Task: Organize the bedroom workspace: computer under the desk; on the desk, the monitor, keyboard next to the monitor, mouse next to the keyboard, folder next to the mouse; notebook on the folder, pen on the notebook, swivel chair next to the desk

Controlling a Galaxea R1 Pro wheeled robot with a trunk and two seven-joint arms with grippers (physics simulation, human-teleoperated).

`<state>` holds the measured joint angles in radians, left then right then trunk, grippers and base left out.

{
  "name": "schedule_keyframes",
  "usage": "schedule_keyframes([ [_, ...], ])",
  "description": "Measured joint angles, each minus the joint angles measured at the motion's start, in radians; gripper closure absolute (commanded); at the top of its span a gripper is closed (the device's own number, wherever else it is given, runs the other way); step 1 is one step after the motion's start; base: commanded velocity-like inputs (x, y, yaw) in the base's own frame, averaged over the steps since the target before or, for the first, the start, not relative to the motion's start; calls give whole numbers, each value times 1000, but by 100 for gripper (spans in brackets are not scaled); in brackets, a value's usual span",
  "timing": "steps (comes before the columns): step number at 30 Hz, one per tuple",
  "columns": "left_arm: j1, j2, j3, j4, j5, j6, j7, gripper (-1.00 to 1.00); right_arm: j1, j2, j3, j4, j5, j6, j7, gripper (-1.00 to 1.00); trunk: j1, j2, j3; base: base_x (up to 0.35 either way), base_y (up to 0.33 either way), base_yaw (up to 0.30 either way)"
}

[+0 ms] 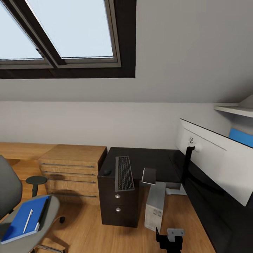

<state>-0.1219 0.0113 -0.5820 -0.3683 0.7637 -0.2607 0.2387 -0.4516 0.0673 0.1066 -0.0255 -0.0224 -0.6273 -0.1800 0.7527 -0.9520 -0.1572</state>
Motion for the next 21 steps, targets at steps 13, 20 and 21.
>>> schedule_keyframes([
  [13,0,0,0,1,0,0,1,-100,0,0,0,0,0,0,0,-100,-50,91,41,0,0,0],
  [20,0,0,-1,1,0,-1,1,-100,0,0,0,0,0,0,0,-100,-77,140,59,0,0,0],
  [21,0,0,-1,1,0,-1,1,-100,0,0,0,0,0,0,0,-100,-81,147,61,0,0,0],
])
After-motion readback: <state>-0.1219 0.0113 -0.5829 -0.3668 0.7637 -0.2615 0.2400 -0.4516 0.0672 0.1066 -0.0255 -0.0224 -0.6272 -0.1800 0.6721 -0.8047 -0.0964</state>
